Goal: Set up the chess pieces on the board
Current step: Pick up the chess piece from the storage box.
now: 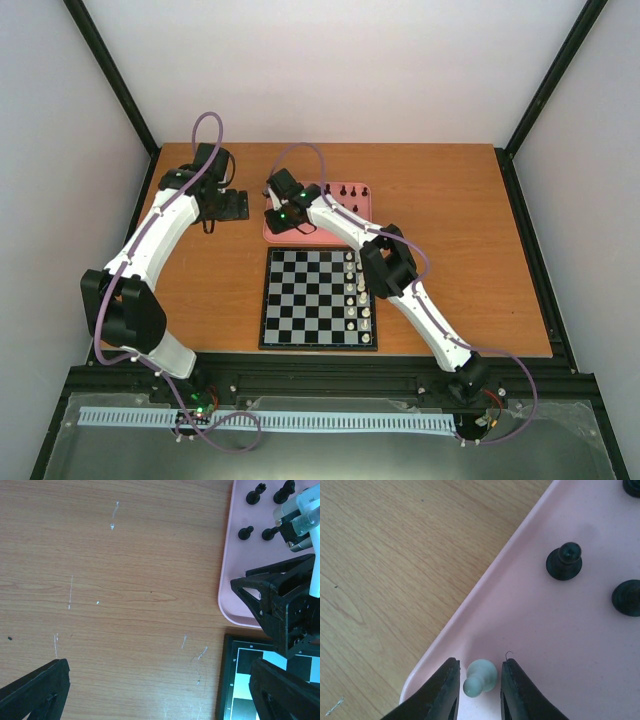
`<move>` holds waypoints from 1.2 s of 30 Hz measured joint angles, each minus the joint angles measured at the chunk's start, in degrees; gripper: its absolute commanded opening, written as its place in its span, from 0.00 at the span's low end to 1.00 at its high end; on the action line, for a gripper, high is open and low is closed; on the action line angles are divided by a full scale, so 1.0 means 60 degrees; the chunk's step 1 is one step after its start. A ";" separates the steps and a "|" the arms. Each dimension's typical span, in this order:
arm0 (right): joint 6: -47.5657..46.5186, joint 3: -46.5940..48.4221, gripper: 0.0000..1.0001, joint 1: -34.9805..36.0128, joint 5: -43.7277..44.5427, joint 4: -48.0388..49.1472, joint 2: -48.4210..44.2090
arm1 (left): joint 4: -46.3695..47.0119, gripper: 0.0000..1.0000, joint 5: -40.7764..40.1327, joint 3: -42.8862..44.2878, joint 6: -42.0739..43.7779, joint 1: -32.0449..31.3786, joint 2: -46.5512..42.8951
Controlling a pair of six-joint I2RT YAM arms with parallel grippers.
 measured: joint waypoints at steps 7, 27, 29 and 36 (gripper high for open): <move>0.0007 0.0066 0.18 -0.0015 0.0000 0.0000 0.0018 | 0.0000 1.00 0.0000 0.0004 0.0000 0.0000 0.0000; -0.0459 -0.0568 0.03 -0.0047 0.0787 -0.0302 -0.0783 | 0.0000 1.00 -0.0047 0.0000 0.0000 0.0000 -0.0026; -0.0481 -0.1588 0.03 -0.0029 0.0936 -0.0346 -0.1683 | 0.0004 1.00 -0.0076 -0.0011 0.0000 0.0000 -0.0051; -0.0310 -0.6659 0.03 0.0328 0.1563 -0.0550 -0.6579 | 0.0033 1.00 -0.0109 -0.0091 0.0000 0.0000 -0.0193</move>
